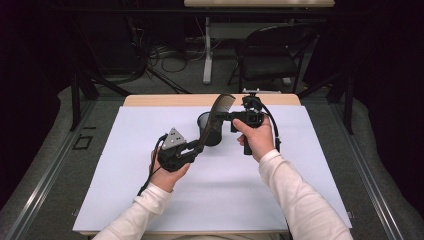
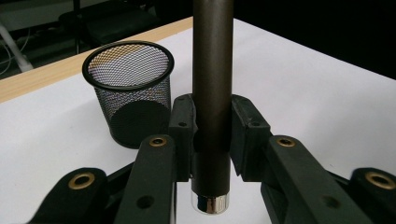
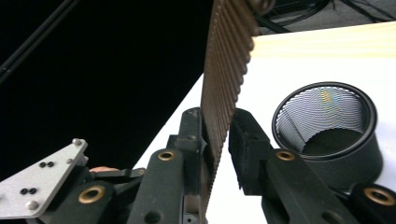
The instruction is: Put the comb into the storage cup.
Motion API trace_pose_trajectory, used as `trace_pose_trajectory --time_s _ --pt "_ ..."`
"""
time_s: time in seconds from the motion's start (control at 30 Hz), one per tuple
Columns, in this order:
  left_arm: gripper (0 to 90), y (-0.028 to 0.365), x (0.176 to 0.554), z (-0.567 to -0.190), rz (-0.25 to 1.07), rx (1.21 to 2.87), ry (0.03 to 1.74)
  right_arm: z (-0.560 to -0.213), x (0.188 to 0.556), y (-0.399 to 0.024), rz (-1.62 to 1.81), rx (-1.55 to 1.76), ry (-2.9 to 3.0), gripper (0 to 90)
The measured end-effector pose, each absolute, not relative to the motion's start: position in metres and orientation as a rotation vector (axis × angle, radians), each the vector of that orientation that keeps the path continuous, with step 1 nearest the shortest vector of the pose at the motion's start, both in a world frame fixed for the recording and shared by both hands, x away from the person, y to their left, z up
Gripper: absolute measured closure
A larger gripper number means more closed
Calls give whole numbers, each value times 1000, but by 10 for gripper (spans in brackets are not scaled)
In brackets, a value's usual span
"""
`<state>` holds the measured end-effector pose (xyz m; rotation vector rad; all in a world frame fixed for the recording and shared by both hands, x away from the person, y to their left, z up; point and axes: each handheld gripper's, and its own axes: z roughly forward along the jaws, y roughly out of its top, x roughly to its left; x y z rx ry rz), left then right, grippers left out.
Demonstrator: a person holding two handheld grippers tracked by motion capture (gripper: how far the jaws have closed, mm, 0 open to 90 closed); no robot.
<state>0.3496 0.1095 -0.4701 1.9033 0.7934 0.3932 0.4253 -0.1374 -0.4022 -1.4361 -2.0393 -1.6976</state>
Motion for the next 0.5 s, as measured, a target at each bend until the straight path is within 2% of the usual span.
trace_pose_trajectory --time_s 0.5 --pt "728 109 350 -470 397 1905 791 -407 427 -139 -1697 -1403 -1970 837"
